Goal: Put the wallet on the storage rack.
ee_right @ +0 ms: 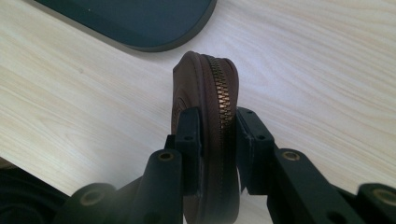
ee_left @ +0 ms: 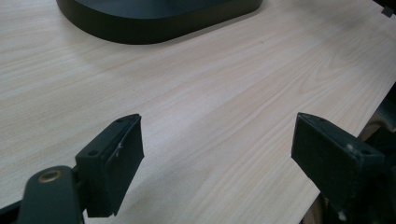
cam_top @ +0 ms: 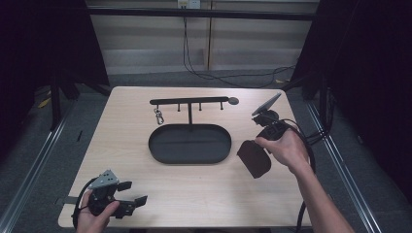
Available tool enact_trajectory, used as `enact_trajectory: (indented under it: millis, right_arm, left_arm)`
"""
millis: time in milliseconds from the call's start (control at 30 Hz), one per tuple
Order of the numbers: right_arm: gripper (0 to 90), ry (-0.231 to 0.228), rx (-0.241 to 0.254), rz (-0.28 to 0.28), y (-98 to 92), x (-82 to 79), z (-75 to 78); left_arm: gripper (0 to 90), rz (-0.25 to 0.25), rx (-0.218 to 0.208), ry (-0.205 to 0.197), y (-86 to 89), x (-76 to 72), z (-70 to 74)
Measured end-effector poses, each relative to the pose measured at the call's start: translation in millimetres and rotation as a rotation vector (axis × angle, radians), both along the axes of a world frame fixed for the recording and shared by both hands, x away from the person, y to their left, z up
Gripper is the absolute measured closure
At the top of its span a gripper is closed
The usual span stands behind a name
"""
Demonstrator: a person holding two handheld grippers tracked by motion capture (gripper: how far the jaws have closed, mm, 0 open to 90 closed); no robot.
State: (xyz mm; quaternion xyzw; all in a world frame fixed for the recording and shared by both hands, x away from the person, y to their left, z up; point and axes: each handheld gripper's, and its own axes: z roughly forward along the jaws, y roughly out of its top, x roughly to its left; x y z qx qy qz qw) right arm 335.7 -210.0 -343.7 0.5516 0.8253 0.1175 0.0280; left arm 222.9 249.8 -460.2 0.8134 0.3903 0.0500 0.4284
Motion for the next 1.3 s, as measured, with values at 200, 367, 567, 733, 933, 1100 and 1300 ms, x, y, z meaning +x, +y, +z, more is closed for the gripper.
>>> enact_trajectory:
  millis: [200,367,567,733,933,1100,1300]
  right_arm:
    - [72.7,0.000,0.003,-0.009,2.0,4.6,7.9]
    - [72.7,-0.004,-0.011,-0.021,4.1,13.0,11.5]
    - [72.7,-0.022,-0.005,-0.019,10.8,20.4,17.0]
    - [72.8,-0.033,-0.001,-0.019,17.7,29.1,22.8]
    - [72.8,-0.050,0.041,-0.016,25.7,37.7,26.2]
    - [72.8,-0.059,0.046,-0.008,34.4,40.8,27.9]
    - [72.8,-0.073,0.066,-0.004,40.8,45.4,23.8]
  left_arm:
    - [16.7,0.001,-0.003,0.003,0.4,0.9,-0.5]
    - [16.7,0.002,-0.002,0.006,0.1,0.9,-0.7]
    - [16.8,-0.002,-0.002,0.004,0.3,0.6,-0.5]
    - [16.7,-0.001,-0.003,0.007,0.2,1.0,-0.7]
    - [16.7,0.000,-0.005,0.007,1.1,0.7,-0.3]
    - [16.7,-0.006,-0.001,0.006,-0.1,1.0,-0.4]
    - [16.8,-0.003,0.000,0.006,0.3,0.8,-0.6]
